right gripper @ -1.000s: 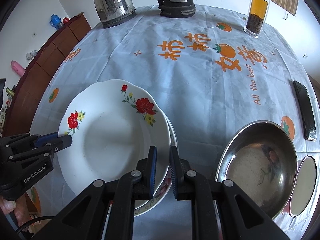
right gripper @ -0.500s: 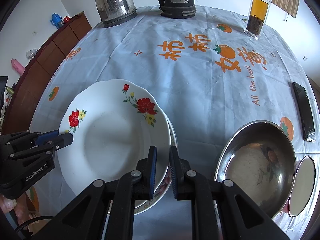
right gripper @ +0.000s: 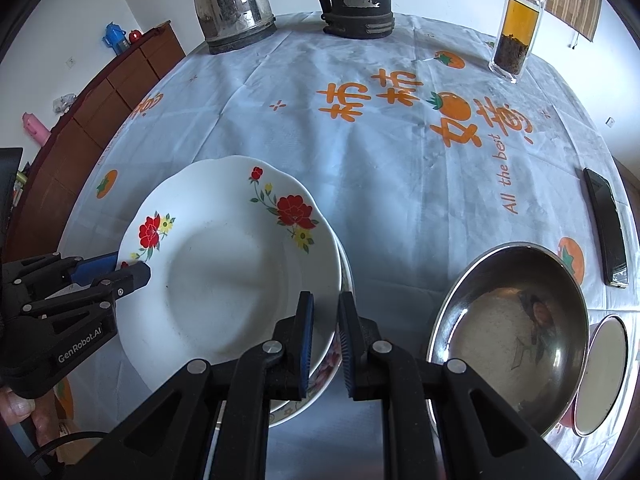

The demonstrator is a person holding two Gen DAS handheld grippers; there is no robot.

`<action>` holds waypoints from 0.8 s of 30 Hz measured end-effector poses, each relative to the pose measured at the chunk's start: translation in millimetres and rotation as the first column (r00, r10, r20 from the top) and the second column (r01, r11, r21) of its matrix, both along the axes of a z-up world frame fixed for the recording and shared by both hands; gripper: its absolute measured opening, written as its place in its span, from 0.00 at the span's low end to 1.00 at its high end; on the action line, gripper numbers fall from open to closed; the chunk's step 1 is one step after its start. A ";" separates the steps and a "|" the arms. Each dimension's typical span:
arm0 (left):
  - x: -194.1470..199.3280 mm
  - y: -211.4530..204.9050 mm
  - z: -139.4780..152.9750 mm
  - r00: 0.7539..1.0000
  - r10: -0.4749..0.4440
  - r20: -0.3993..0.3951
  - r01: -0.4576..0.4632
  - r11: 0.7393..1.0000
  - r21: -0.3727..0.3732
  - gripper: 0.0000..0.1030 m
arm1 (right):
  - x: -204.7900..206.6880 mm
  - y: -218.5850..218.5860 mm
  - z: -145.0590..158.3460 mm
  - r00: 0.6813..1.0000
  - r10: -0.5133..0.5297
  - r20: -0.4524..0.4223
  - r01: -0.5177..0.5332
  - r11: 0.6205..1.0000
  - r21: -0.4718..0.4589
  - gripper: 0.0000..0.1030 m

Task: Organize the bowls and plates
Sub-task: 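Open both tools and release the white red-flower plate rim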

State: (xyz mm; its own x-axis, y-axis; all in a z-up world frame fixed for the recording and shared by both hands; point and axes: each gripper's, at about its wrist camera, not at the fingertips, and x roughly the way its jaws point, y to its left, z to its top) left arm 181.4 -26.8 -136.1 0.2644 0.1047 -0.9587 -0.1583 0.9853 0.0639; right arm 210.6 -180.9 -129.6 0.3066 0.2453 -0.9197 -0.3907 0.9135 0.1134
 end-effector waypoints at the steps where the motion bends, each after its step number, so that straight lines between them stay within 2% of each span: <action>1: -0.3 -0.4 -0.1 1.000 -0.002 0.001 0.002 1.000 0.001 0.26 | -0.5 0.1 0.3 1.000 0.000 0.001 0.000 1.000 0.000 0.13; 5: -1.2 2.8 -0.1 1.000 0.013 0.000 -0.013 1.000 -0.017 0.27 | -0.6 0.4 -0.1 1.000 0.002 0.001 -0.002 1.000 -0.001 0.13; 7: -1.8 5.8 0.8 1.000 0.030 0.005 -0.030 0.999 -0.015 0.34 | -1.4 0.1 0.0 1.000 0.002 -0.002 -0.002 1.000 0.001 0.13; 8: -2.3 7.7 1.4 0.999 0.040 0.011 -0.040 0.999 -0.014 0.44 | -2.1 -0.2 0.2 1.000 0.003 -0.002 -0.003 1.000 0.001 0.13; 9: -3.0 9.7 2.3 0.999 0.050 0.018 -0.049 0.999 -0.012 0.50 | -2.3 -0.3 0.3 1.000 0.003 -0.002 -0.003 1.000 0.001 0.13; 13: -3.5 13.6 4.3 0.997 0.068 0.026 -0.067 0.997 -0.024 0.50 | -3.0 -0.6 0.3 1.000 0.005 0.001 -0.005 1.000 -0.003 0.13; 20: -5.7 16.8 6.4 0.995 0.091 0.032 -0.090 0.996 -0.026 0.60 | -7.0 1.3 6.7 0.999 0.006 0.039 -0.005 0.999 -0.036 0.13; 24: -7.2 21.0 7.3 0.993 0.112 0.033 -0.111 0.993 -0.031 0.61 | -8.0 0.8 11.4 0.999 0.003 0.038 -0.002 1.000 -0.014 0.13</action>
State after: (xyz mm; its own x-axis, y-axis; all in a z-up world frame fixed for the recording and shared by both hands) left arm 174.2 -5.7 -128.9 0.2854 0.1075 -0.9524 -0.2693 0.9626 0.0279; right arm 202.6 -180.1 -118.2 0.3410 0.2338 -0.9105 -0.3969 0.9138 0.0860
